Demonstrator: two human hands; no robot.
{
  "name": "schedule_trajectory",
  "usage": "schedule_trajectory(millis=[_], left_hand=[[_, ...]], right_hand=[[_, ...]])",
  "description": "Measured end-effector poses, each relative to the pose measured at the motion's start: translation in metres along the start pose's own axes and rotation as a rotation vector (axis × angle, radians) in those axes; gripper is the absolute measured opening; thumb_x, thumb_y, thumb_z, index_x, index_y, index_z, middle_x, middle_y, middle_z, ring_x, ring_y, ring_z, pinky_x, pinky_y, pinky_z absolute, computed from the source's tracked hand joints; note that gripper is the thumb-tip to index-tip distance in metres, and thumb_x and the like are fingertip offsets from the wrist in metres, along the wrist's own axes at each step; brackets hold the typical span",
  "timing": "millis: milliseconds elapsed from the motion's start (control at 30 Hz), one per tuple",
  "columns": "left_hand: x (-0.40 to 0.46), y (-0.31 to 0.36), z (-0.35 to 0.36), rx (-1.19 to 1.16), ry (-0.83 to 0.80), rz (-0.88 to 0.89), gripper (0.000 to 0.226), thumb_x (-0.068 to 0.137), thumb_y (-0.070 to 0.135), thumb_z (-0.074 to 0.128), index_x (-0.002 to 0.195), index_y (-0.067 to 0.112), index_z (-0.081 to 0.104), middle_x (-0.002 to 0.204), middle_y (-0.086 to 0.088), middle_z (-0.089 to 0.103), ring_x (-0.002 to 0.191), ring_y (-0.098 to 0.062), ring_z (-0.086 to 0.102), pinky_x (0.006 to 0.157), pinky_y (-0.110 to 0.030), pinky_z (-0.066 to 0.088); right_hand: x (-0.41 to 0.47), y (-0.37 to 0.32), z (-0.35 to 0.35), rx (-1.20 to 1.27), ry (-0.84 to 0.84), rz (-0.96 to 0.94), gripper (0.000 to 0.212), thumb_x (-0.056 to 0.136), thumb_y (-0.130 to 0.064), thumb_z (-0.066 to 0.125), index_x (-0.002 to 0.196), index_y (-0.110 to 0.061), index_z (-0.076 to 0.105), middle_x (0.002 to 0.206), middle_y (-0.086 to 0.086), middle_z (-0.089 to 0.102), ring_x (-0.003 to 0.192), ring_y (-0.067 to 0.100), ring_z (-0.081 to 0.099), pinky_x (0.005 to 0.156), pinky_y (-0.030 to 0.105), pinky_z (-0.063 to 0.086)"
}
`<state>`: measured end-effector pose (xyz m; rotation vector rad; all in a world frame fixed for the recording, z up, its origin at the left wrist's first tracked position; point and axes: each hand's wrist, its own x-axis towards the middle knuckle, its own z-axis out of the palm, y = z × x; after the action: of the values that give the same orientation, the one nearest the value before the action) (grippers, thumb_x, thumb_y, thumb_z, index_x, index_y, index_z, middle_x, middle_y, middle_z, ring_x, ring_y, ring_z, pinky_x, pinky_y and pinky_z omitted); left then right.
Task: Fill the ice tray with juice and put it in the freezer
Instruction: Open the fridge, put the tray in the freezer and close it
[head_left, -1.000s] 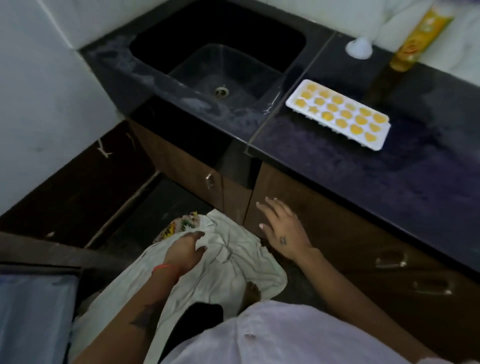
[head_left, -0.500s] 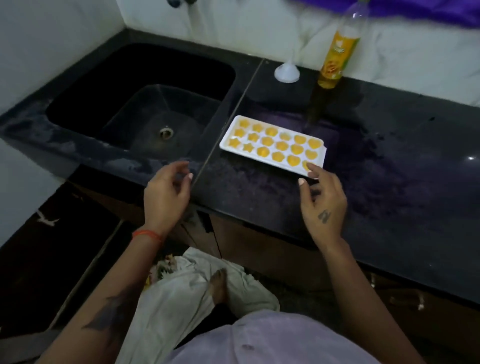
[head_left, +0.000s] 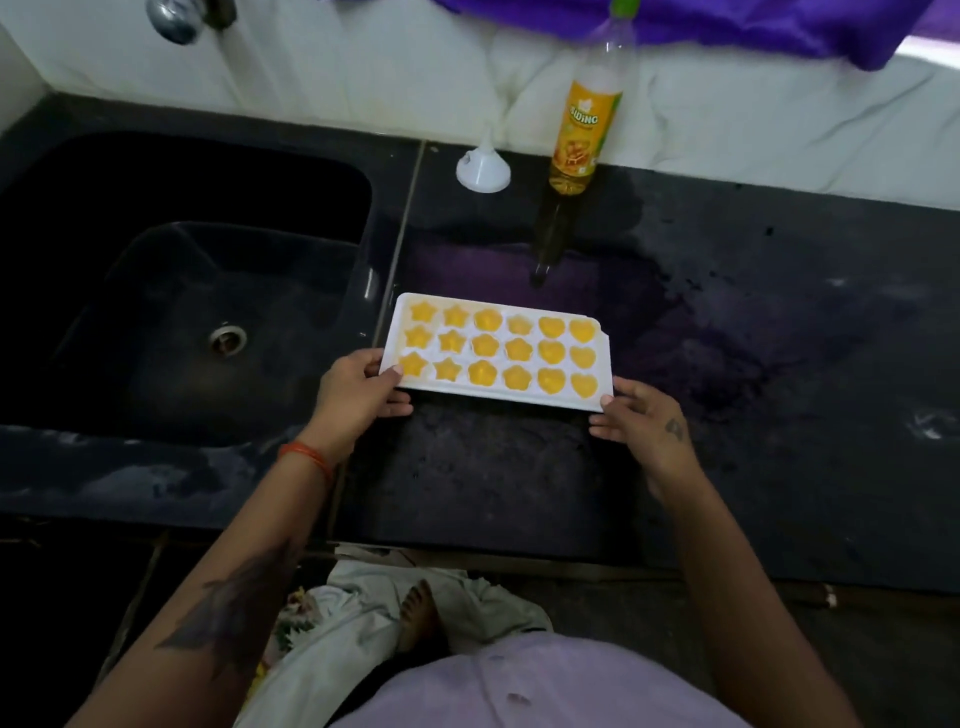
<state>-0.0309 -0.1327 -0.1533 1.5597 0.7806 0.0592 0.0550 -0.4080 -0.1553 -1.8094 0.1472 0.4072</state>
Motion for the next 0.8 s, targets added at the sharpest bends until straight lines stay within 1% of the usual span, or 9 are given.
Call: schedule_trajectory(millis=[67,167,267,367,567,667,800], left_hand=[[0.002,0.002,-0.001,-0.082,-0.008,-0.026,0.032,0.094,0.002,0.053,0.124,-0.006,0.052,0.1,-0.014,0.061,0.07,-0.02,0.062,0.056,-0.02,0.058],[0.0,0.004,-0.002,-0.122,-0.005,-0.039,0.031,0.092,0.0,0.054,0.123,-0.007,0.052,0.101,-0.015,0.062,0.07,-0.02,0.063,0.058,-0.02,0.059],[-0.004,0.002,-0.004,-0.141,0.019,-0.029,0.033,0.092,-0.001,0.055,0.124,-0.007,0.053,0.106,-0.018,0.062,0.071,-0.021,0.063,0.06,-0.022,0.059],[-0.013,0.0,-0.01,-0.171,0.06,-0.044,0.033,0.091,-0.001,0.055,0.124,-0.005,0.054,0.105,-0.017,0.063,0.072,-0.021,0.064,0.059,-0.021,0.059],[-0.054,-0.01,-0.028,-0.24,0.177,-0.008,0.035,0.091,-0.003,0.054,0.126,-0.006,0.052,0.103,-0.017,0.062,0.072,-0.022,0.063,0.061,-0.023,0.059],[-0.084,-0.017,-0.038,-0.263,0.277,0.006,0.037,0.091,-0.002,0.053,0.128,-0.006,0.051,0.104,-0.018,0.061,0.071,-0.021,0.062,0.062,-0.024,0.06],[-0.135,-0.032,-0.048,-0.312,0.429,0.016,0.035,0.092,-0.001,0.054,0.126,-0.006,0.053,0.093,-0.011,0.061,0.069,-0.019,0.06,0.064,-0.024,0.059]], right_hand=[[0.002,-0.001,0.001,0.049,0.028,0.003,0.031,0.089,-0.006,0.059,0.12,-0.003,0.057,0.086,0.003,0.067,0.073,0.015,0.066,0.06,0.017,0.057],[0.002,-0.002,0.002,0.11,0.04,0.017,0.031,0.086,-0.003,0.062,0.116,-0.002,0.059,0.089,0.005,0.069,0.074,0.015,0.068,0.059,0.017,0.056],[0.002,-0.004,0.004,0.153,0.028,0.007,0.031,0.084,-0.002,0.064,0.115,-0.001,0.06,0.091,0.007,0.07,0.076,0.016,0.069,0.059,0.017,0.056],[-0.001,-0.006,0.008,0.174,-0.01,-0.007,0.031,0.084,-0.002,0.065,0.115,-0.001,0.059,0.092,0.007,0.07,0.076,0.015,0.069,0.06,0.017,0.056],[-0.006,-0.014,0.018,0.141,-0.16,-0.061,0.035,0.083,-0.003,0.065,0.117,-0.002,0.057,0.099,0.011,0.07,0.075,0.014,0.071,0.062,0.018,0.057],[-0.011,-0.02,0.026,0.129,-0.262,-0.088,0.032,0.083,-0.002,0.065,0.114,-0.003,0.059,0.095,0.009,0.07,0.072,0.012,0.071,0.06,0.018,0.057],[-0.025,-0.025,0.041,0.11,-0.409,-0.122,0.029,0.082,-0.001,0.065,0.111,-0.006,0.06,0.091,0.007,0.071,0.066,0.011,0.071,0.059,0.018,0.057]])
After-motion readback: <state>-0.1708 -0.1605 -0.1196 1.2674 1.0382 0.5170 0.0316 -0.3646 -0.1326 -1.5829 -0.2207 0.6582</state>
